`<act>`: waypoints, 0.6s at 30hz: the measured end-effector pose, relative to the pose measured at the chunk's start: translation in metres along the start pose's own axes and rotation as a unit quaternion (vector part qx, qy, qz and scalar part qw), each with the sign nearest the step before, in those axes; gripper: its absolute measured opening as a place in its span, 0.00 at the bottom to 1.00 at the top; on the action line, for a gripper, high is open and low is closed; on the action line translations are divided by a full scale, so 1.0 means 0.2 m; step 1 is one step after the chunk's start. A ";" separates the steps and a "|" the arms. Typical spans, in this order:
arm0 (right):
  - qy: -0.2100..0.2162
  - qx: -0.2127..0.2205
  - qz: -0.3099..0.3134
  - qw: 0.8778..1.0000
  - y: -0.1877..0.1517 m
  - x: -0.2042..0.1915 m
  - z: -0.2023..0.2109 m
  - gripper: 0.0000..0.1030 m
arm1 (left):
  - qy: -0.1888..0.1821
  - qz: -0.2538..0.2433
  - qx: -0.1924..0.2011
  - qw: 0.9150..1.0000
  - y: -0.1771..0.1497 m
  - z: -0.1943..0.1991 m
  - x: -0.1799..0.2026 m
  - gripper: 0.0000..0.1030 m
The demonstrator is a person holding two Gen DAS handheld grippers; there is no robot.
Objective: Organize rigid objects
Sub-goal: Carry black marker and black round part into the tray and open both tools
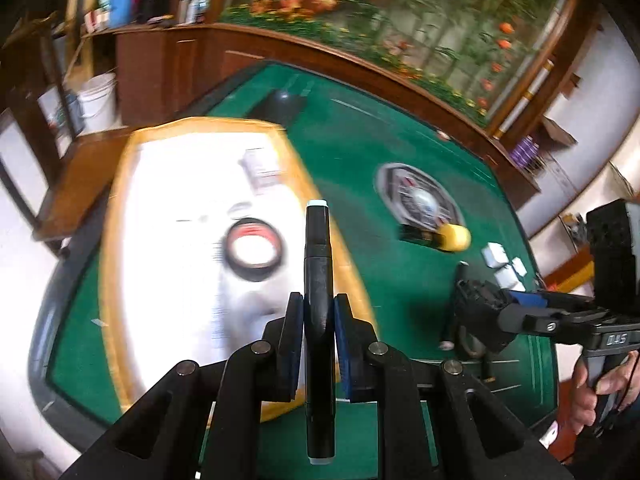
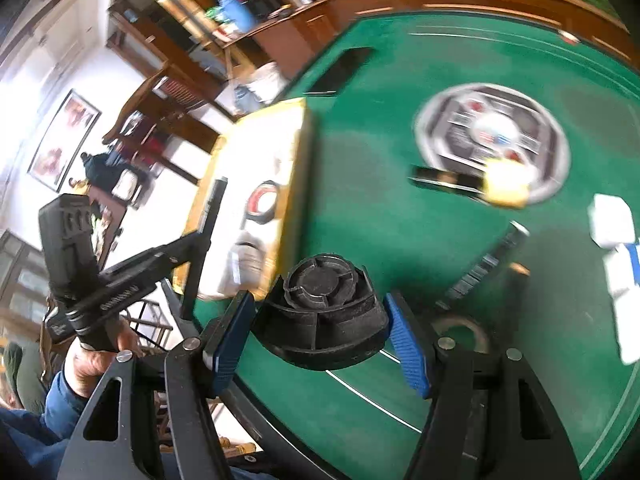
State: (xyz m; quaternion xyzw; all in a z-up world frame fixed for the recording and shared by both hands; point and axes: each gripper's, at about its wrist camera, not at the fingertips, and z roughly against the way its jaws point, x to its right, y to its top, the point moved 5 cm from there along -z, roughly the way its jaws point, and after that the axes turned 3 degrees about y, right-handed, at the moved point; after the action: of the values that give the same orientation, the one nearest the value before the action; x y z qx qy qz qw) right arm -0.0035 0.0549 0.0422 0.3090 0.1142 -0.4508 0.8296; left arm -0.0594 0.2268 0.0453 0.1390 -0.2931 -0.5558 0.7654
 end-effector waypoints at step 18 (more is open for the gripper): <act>-0.039 -0.031 0.081 0.995 0.42 -0.37 -0.79 0.64 | 0.068 0.072 -0.027 0.995 0.04 -0.23 -0.47 0.15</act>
State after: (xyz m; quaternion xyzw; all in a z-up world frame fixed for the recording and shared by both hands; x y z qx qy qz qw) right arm 0.0365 0.2359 -0.0130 0.2734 0.0706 -0.3902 0.8764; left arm -0.0447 0.3128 -0.0139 0.1346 -0.2346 -0.4964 0.8249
